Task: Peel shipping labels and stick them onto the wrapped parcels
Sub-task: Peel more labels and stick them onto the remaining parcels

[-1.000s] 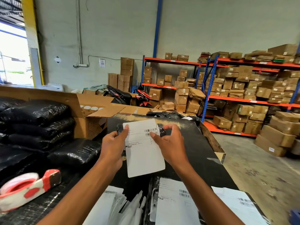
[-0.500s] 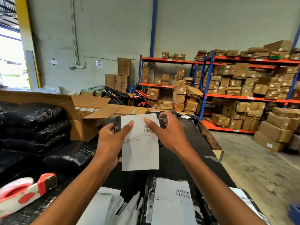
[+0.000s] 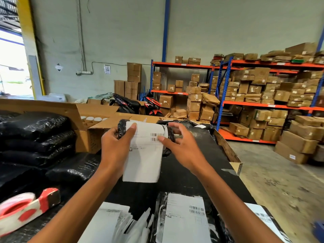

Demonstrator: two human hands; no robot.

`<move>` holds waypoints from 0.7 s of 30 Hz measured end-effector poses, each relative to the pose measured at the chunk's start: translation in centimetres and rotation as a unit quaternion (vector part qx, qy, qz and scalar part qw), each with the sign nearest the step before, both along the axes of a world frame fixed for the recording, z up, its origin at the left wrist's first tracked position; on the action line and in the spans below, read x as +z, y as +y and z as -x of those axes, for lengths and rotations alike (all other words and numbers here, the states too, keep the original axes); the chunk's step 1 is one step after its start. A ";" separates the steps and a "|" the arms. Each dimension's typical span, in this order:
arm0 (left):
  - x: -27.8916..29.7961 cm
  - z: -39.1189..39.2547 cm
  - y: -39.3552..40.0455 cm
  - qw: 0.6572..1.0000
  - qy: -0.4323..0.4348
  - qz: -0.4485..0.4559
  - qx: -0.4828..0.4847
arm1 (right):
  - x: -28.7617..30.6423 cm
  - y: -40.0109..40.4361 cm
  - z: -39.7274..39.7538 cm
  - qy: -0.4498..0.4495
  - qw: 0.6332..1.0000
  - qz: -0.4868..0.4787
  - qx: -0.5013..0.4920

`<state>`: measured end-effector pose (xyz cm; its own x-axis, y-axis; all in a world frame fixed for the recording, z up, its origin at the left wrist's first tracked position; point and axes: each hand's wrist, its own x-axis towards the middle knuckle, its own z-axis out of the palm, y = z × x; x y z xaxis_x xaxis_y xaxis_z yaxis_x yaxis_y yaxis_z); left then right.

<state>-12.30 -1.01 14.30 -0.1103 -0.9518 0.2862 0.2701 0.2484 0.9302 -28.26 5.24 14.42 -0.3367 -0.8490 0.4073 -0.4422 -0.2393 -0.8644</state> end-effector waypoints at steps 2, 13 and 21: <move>0.2 -0.1 -0.5 0.999 0.015 -0.030 -0.002 | 0.0 0.3 0.2 -0.010 0.999 0.000 0.032; 0.7 -0.4 -0.9 0.990 0.011 -0.113 -0.082 | 0.1 0.7 0.1 -0.090 0.992 0.046 0.075; 0.5 -0.5 0.1 0.986 -0.043 -0.068 -0.143 | 0.9 1.3 1.4 -0.106 0.988 0.002 0.113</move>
<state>-11.79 -0.92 14.84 -0.3988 -0.9070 0.1355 0.2303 0.0439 0.9721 -29.70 6.50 15.33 -0.2175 -0.9105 0.3517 -0.1871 -0.3148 -0.9306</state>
